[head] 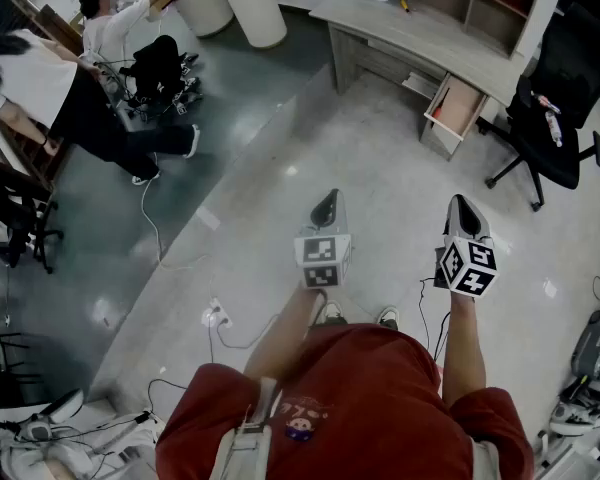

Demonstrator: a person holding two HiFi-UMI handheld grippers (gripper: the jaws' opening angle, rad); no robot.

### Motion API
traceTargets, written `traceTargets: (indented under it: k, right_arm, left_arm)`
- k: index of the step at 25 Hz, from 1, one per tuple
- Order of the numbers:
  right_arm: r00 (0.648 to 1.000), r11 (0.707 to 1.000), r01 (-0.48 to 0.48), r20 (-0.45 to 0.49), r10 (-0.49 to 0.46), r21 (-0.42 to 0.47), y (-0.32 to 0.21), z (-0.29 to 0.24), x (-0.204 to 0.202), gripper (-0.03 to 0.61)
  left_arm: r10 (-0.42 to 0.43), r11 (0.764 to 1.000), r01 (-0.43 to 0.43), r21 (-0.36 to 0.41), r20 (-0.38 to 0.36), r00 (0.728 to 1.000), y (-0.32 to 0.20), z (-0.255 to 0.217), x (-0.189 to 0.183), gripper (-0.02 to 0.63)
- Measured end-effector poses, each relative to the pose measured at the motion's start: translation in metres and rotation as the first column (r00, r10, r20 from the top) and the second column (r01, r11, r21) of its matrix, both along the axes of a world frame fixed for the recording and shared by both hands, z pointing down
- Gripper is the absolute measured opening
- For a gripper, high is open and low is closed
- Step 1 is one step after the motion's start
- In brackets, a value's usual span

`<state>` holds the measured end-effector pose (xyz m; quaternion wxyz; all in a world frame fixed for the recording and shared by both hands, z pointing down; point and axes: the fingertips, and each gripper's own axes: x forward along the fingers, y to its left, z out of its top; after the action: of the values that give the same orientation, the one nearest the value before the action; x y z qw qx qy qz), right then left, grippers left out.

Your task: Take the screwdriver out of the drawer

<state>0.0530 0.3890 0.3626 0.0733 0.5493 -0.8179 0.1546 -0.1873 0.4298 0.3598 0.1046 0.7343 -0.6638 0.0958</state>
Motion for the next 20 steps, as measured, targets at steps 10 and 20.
traceTargets:
  k: [10,20]
  right_arm:
    - [1.0,1.0,0.019,0.021,-0.019,-0.003,0.006,0.0,0.029,0.003]
    - [0.998,0.999,0.03,0.064,-0.028,-0.027,-0.003,0.011,0.082,0.002]
  left_arm:
    - [-0.006,1.0,0.006,0.0,0.015,1.0,0.01,-0.005,0.036,0.0]
    - [-0.031,0.999,0.031,-0.013,0.025,0.999,0.006,-0.003,0.089,0.0]
